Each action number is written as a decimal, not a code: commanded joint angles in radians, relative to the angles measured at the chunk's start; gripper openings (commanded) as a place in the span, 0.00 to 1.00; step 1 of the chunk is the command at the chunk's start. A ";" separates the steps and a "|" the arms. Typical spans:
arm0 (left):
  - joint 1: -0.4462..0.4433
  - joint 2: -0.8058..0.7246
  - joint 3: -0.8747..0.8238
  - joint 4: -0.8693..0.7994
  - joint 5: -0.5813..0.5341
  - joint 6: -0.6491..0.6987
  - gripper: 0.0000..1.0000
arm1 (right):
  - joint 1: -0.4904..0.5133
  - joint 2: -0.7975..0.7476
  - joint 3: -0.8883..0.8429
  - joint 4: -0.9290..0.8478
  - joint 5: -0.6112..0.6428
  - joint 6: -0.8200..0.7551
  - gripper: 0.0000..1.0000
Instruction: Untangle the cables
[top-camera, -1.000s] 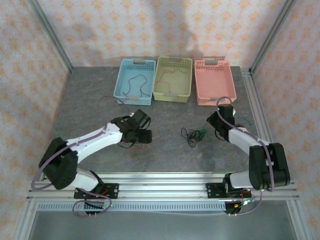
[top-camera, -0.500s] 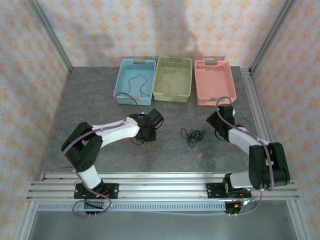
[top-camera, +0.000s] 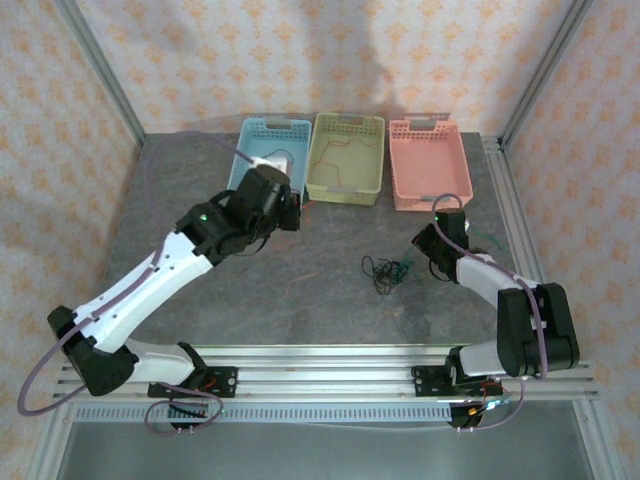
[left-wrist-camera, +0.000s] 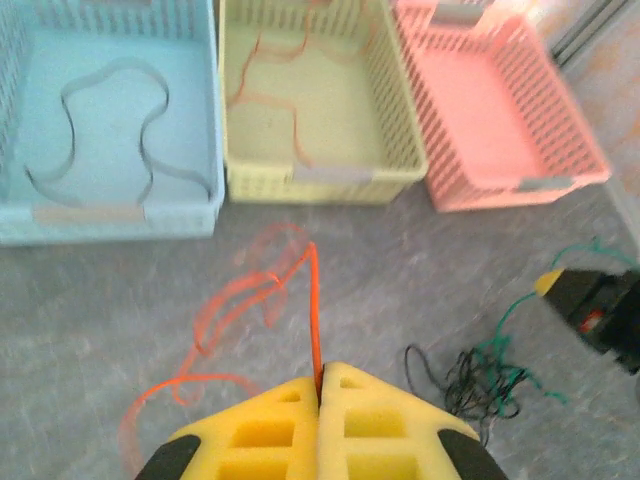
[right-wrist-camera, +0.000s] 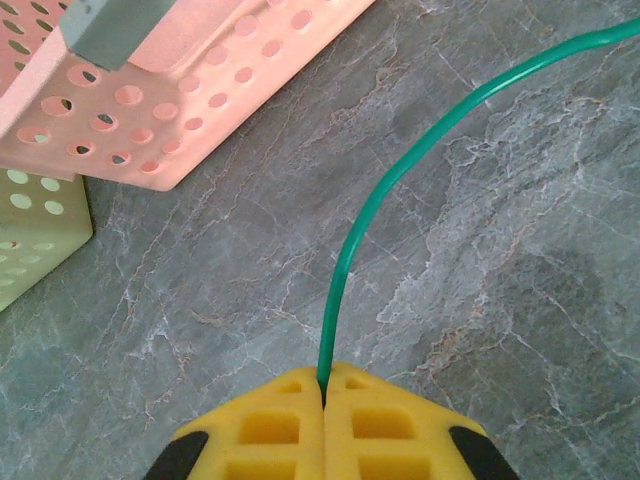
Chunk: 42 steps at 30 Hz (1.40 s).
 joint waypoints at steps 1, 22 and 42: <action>0.009 0.058 0.147 -0.095 -0.053 0.097 0.00 | 0.007 0.009 0.033 0.001 0.001 -0.001 0.00; 0.123 0.791 1.187 -0.140 0.207 0.251 0.00 | 0.007 0.019 0.041 -0.001 -0.007 -0.003 0.00; 0.250 1.244 1.296 0.190 0.211 0.159 0.00 | 0.009 0.022 0.044 -0.004 -0.009 -0.004 0.00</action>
